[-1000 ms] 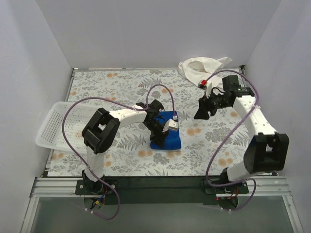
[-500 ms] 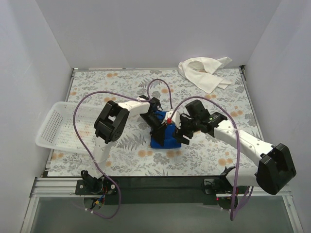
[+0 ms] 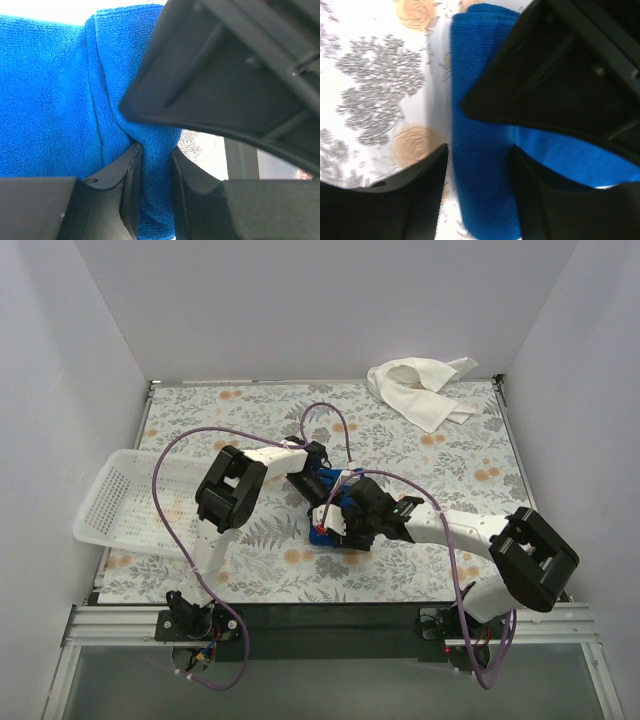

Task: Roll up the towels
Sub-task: Roll the towel

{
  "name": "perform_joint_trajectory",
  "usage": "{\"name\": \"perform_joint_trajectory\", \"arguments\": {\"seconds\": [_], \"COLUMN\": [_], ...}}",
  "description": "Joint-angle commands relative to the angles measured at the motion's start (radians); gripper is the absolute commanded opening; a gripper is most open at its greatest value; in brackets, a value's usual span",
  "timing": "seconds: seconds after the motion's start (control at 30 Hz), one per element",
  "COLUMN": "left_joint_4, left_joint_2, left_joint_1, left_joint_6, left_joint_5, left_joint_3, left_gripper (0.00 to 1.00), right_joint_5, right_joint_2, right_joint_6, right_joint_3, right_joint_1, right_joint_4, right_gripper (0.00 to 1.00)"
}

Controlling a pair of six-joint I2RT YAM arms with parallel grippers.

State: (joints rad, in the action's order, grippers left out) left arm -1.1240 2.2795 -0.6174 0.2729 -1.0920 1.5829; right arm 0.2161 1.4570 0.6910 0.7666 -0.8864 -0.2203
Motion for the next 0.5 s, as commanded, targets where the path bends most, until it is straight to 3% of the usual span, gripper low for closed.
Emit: {"name": "perform_joint_trajectory", "arguments": {"seconds": [0.0, 0.03, 0.13, 0.17, 0.2, 0.33, 0.37, 0.47], "left_joint_4": [0.059, 0.061, 0.090, 0.092, 0.095, 0.086, 0.092, 0.084], "left_joint_2": [0.063, 0.045, -0.001, -0.014, -0.026, -0.089, -0.098, -0.121], "left_joint_1": [-0.002, -0.001, 0.013, 0.019, 0.036, 0.090, 0.103, 0.169], "left_joint_6": [0.046, 0.039, 0.006, -0.009, -0.018, -0.043, -0.055, -0.058], "left_joint_5": [0.219, 0.215, 0.214, 0.208, 0.205, 0.213, 0.221, 0.251], "left_joint_3": [-0.024, -0.024, -0.029, -0.026, -0.024, 0.017, 0.031, 0.100], "left_gripper": [0.19, 0.21, 0.27, 0.28, 0.41, 0.45, 0.62, 0.64], "right_joint_5": [-0.029, -0.029, 0.017, 0.047, 0.063, 0.156, 0.199, 0.277], "right_joint_2": [0.048, 0.052, 0.051, 0.048, 0.045, 0.065, 0.071, 0.080], "right_joint_6": [0.025, 0.027, 0.031, 0.033, 0.035, 0.038, 0.038, 0.025], "right_joint_3": [-0.030, -0.033, -0.036, -0.032, -0.030, -0.013, -0.009, 0.023], "right_joint_1": [-0.006, -0.006, -0.003, -0.005, -0.005, 0.024, 0.033, 0.078], "right_joint_4": [0.044, 0.042, -0.005, -0.022, -0.052, -0.151, -0.168, -0.227], "right_gripper": [0.44, 0.22, 0.01, 0.01, 0.01, 0.01, 0.01, 0.01]}}
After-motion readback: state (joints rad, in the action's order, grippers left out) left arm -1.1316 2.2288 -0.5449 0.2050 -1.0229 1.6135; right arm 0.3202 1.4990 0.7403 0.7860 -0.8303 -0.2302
